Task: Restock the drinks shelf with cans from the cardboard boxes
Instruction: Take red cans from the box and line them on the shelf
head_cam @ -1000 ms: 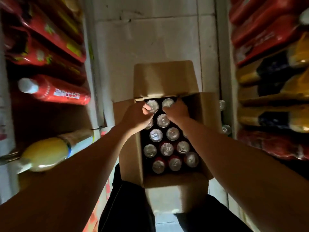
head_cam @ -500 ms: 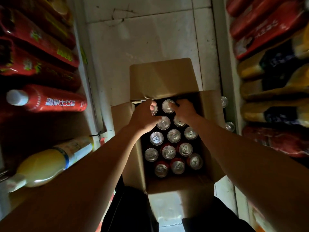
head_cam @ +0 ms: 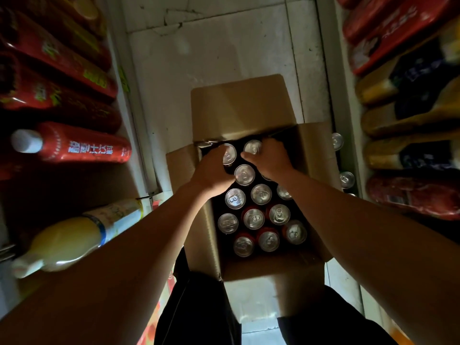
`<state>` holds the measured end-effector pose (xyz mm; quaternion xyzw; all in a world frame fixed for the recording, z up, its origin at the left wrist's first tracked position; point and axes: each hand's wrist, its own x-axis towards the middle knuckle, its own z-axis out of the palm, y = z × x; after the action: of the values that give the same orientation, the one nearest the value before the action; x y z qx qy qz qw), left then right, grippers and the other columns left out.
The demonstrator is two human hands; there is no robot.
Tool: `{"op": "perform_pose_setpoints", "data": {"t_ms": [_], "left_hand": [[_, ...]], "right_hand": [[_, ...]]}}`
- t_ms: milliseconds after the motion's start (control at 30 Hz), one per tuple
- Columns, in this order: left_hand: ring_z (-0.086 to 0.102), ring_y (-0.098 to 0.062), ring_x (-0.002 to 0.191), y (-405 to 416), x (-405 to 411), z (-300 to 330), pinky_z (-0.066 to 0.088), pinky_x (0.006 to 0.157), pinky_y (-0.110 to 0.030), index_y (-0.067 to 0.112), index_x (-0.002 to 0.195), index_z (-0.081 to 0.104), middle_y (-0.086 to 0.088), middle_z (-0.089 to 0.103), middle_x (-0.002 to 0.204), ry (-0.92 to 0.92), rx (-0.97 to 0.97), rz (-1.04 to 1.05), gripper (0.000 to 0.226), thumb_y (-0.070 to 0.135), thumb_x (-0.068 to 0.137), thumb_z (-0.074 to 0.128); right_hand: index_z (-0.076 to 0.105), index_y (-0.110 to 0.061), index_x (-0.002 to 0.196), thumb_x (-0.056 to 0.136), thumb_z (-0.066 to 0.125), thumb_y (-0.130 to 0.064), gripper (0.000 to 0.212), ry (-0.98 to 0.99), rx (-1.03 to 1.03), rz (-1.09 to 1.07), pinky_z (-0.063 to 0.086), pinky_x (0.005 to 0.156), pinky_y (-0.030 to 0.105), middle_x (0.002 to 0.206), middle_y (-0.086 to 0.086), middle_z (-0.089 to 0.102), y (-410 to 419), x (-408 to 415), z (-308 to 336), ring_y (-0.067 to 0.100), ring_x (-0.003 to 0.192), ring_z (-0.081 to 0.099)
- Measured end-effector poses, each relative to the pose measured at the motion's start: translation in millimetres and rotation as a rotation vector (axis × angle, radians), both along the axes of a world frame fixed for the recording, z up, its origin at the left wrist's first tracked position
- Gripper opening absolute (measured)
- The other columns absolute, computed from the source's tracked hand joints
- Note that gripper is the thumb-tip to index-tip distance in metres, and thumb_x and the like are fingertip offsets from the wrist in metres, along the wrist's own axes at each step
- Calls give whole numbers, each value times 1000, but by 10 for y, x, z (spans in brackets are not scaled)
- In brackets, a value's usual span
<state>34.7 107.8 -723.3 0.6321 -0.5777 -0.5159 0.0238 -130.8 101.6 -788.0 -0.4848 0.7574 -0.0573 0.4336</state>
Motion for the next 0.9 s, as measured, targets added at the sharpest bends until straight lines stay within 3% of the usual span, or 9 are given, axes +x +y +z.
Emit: {"op": "perform_pose_setpoints", "data": {"t_ms": [67,167,300,400,467,567,700,767,900], "left_hand": [[58,-18,110,4,22,32,43,86,-24,16,135,49,2,55,125,-48,56,-65,61,6,79,68],[57,-23,119,-74,-4,193,41,85,-23,16,140,43,-3,54,133,-14,75,-83,77,10,72,77],[51,0,118,-277,-197,891,37,95,-10,19,144,40,11,52,133,179,-54,-121,103,21,56,94],[65,-5,104,-453,-424,1672,53,91,-24,27,126,58,10,68,115,215,-101,-256,87,28,47,96],[69,-8,95,-540,-601,2316,55,86,-36,24,112,64,7,72,101,252,-202,-300,71,27,48,94],[72,-14,90,-586,-880,3321,57,81,-42,22,104,67,3,75,95,341,-216,-227,58,19,52,93],[70,-29,101,-521,-1456,5008,57,87,-49,16,112,66,-8,74,103,594,-183,-173,58,6,60,89],[70,-26,101,-408,-1753,5676,58,81,-36,20,115,65,-5,74,103,718,-207,-145,57,-3,66,83],[66,-6,95,-130,-2288,6659,52,82,-20,38,112,57,10,69,101,695,-471,-369,62,14,62,84]], "right_hand": [[64,-10,92,73,77,-52,48,10,-43,-16,48,65,31,93,9,71,17,-27,165,26,86,68],[66,-17,70,67,76,-52,37,-57,-162,-126,47,55,28,69,0,69,-19,-106,614,16,67,67],[66,1,62,68,77,-44,47,-248,-214,-348,51,48,32,55,7,64,-22,-280,1477,17,51,63],[71,2,65,68,79,-44,47,-405,-182,-460,58,56,55,64,20,70,-47,-456,2402,33,62,72],[73,-4,65,69,78,-49,45,-449,-223,-481,57,63,60,68,18,72,-46,-612,3193,34,69,73],[75,-15,84,60,77,-62,53,-513,-291,-437,59,76,52,79,7,75,80,-833,4350,25,79,74],[62,-25,122,53,94,-32,76,-602,-487,-505,57,87,31,111,0,73,383,-1086,5949,13,102,70],[61,-30,119,54,97,-25,74,-507,-620,-601,57,85,26,109,-4,73,496,-1132,6506,6,100,70],[62,-22,112,54,97,-24,69,-327,-843,-818,57,76,19,95,-6,75,821,-1454,7481,1,87,72]]}}
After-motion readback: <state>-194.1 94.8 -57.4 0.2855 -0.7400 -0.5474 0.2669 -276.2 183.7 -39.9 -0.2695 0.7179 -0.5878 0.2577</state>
